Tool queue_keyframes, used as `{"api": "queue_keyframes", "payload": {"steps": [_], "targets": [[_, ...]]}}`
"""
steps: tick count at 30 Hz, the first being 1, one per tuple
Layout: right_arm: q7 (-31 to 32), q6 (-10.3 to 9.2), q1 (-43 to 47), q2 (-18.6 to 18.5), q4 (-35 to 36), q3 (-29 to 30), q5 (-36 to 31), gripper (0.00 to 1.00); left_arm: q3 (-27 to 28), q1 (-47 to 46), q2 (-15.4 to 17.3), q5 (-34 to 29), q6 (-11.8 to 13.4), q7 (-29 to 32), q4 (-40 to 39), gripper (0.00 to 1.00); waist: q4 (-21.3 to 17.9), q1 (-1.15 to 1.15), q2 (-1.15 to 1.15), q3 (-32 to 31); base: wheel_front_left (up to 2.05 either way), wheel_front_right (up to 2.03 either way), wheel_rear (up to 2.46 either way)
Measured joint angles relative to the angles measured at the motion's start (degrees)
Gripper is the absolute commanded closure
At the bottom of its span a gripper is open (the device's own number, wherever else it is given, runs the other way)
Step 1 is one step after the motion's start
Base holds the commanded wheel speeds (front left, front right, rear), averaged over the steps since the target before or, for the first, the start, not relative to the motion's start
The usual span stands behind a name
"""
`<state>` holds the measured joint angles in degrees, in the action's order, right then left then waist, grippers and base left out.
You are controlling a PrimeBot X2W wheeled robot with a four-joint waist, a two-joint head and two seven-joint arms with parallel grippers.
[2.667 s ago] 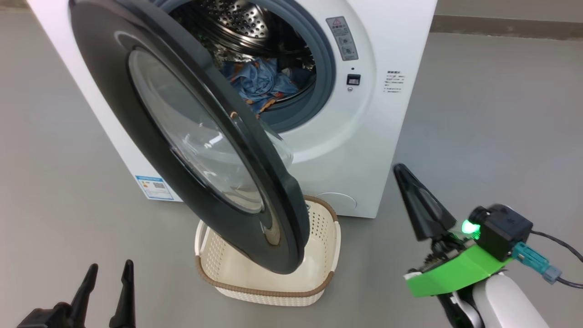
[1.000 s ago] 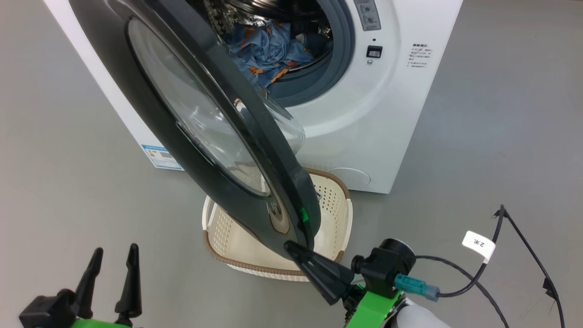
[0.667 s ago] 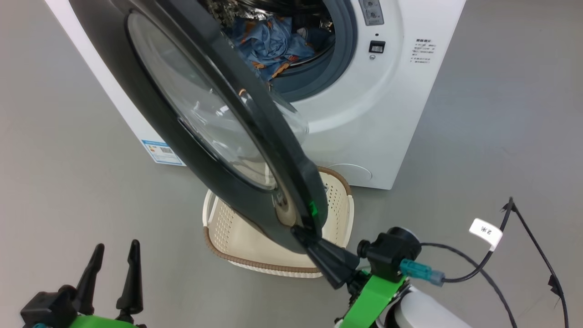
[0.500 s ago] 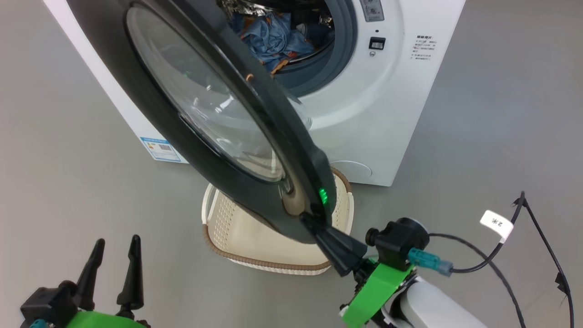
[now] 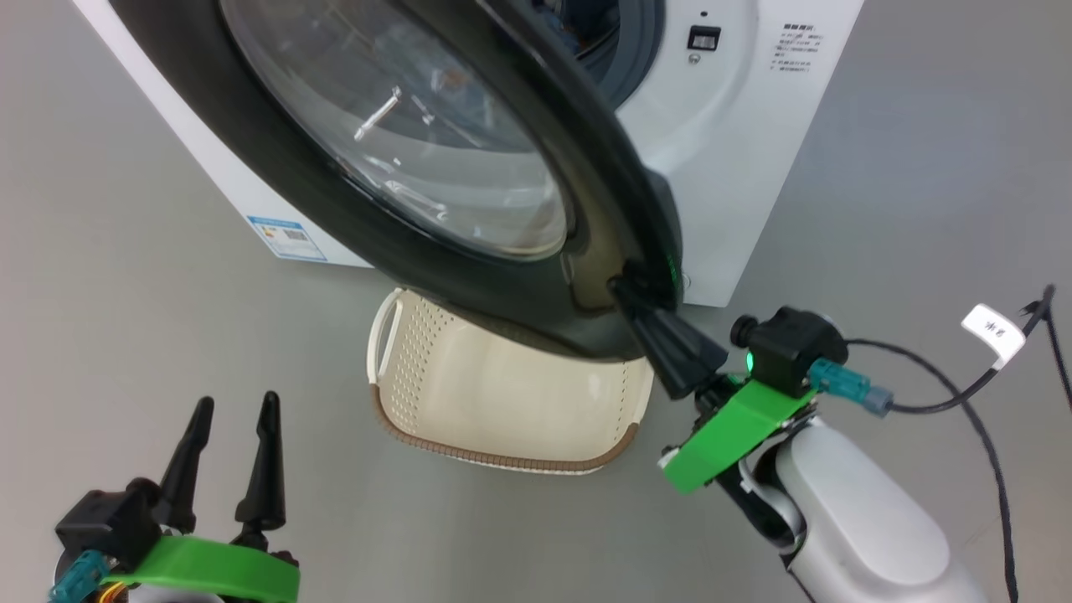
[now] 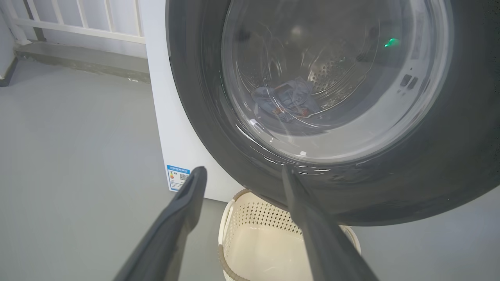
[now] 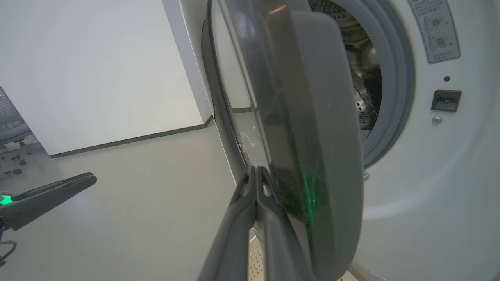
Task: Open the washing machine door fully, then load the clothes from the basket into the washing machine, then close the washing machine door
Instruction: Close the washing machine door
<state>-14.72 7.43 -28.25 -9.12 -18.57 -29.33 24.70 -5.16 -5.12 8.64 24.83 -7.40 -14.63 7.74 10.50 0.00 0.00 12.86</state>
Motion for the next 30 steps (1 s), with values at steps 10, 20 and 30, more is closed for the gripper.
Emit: {"api": "queue_keyframes", "payload": {"steps": [10, 20, 30], "targets": [[0.0, 0.0, -5.6, 0.3, -1.7, 5.7, -1.0, 1.0, -1.1, -2.4, -0.6, 0.0, 0.0, 0.0, -0.4, 0.0, 0.7, 0.0, 0.0, 3.5, 0.0, 0.0, 0.0], [0.0, 0.01, -12.6, -0.6, -3.6, 11.3, -1.5, 1.0, -2.2, -6.1, -1.6, 0.0, 0.0, 0.0, -0.7, 0.0, 2.1, 0.0, 0.0, 7.9, 0.0, 0.0, 0.0], [0.0, 0.01, -20.6, -1.0, -8.2, 14.9, -3.2, 1.0, -3.3, -9.1, -2.8, 0.0, 0.0, 0.0, -1.3, 0.0, 3.5, 0.0, 0.0, 12.3, 0.0, 0.0, 0.0]]}}
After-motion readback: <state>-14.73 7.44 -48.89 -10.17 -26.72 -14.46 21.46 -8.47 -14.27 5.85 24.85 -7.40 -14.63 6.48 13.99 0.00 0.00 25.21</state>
